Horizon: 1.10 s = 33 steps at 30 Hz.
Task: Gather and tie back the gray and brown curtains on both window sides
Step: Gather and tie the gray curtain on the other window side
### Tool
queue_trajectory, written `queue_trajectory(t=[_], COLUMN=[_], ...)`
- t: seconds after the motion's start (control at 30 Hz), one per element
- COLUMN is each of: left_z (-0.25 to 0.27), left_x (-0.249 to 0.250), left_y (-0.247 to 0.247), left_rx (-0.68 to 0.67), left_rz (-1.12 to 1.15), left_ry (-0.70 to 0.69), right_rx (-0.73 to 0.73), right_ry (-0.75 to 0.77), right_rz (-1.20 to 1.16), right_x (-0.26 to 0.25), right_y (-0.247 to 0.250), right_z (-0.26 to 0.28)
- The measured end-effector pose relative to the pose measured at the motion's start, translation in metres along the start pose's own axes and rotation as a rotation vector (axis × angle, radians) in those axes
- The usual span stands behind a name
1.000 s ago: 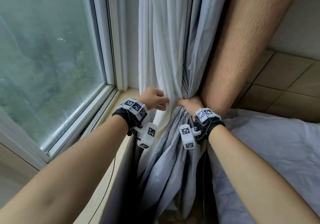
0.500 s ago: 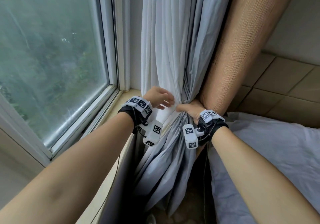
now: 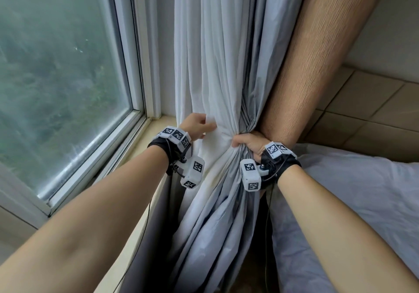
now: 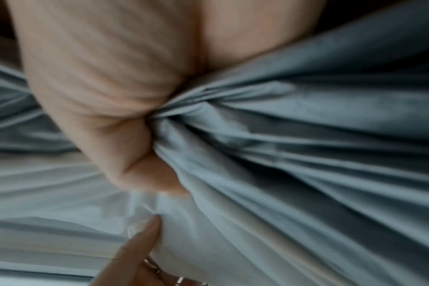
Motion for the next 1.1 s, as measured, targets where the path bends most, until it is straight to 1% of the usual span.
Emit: queue_trajectory(t=[0.17, 0.27, 0.37, 0.47, 0.6, 0.63, 0.67, 0.73, 0.77, 0.8, 0.83, 0.87, 0.93, 0.97, 1.0, 1.03, 1.1], left_z=[0.008, 0.018, 0.028, 0.028, 0.029, 0.031, 0.032, 0.034, 0.034, 0.033, 0.031, 0.029, 0.021, 0.015, 0.01, 0.007, 0.001], left_x=[-0.002, 0.004, 0.014, 0.02, 0.028, 0.031, 0.035, 0.039, 0.039, 0.036, 0.033, 0.029, 0.019, 0.011, 0.004, -0.003, -0.011], left_y=[0.011, 0.013, 0.009, 0.006, 0.006, 0.005, 0.004, 0.002, 0.002, 0.002, 0.002, 0.002, 0.001, 0.0, 0.0, -0.002, -0.005], left_rx=[0.029, -0.004, -0.052, -0.066, -0.095, -0.117, -0.144, -0.207, -0.228, -0.226, -0.186, -0.103, 0.111, 0.163, 0.153, 0.094, -0.044], left_rz=[0.065, 0.097, 0.108, 0.113, 0.153, 0.155, 0.152, 0.13, 0.109, 0.086, 0.071, 0.057, -0.024, -0.065, -0.098, -0.111, -0.122], left_ry=[0.067, 0.014, -0.016, 0.003, 0.053, 0.05, 0.043, 0.012, -0.001, -0.006, -0.009, -0.01, 0.022, 0.059, 0.086, 0.106, 0.096], right_rx=[0.175, 0.204, 0.155, 0.011, -0.159, -0.182, -0.177, -0.105, -0.07, -0.046, -0.033, -0.011, 0.011, 0.0, -0.031, -0.063, -0.105], right_ry=[0.131, 0.162, 0.166, 0.221, 0.117, 0.125, 0.147, 0.2, 0.2, 0.188, 0.176, 0.149, 0.071, 0.018, -0.038, -0.09, -0.161], right_rz=[0.032, 0.047, 0.062, 0.014, -0.043, -0.052, -0.054, -0.026, -0.016, -0.005, 0.007, 0.02, 0.026, 0.031, 0.032, 0.032, 0.022], right_x=[-0.002, 0.0, 0.0, 0.0, -0.001, -0.001, -0.001, 0.0, 0.001, 0.003, 0.004, 0.005, 0.005, 0.004, 0.002, 0.0, -0.002], right_y=[-0.004, -0.009, -0.017, -0.021, -0.022, -0.022, -0.022, -0.019, -0.017, -0.015, -0.014, -0.012, -0.01, -0.009, -0.01, -0.009, -0.006], right_z=[-0.01, -0.015, -0.013, -0.007, 0.007, 0.007, 0.007, 0.002, -0.001, -0.003, -0.005, -0.005, -0.001, 0.001, 0.005, 0.009, 0.012])
Point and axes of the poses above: each hand's wrist, its own z-axis away from the middle knuckle, its own y-axis out of the back of the hand, x = y × z, the point moved 1 cm from there along -z, towards the middle knuckle, and after that the axes turned 14 degrees about -z, right-handed, at the moved point
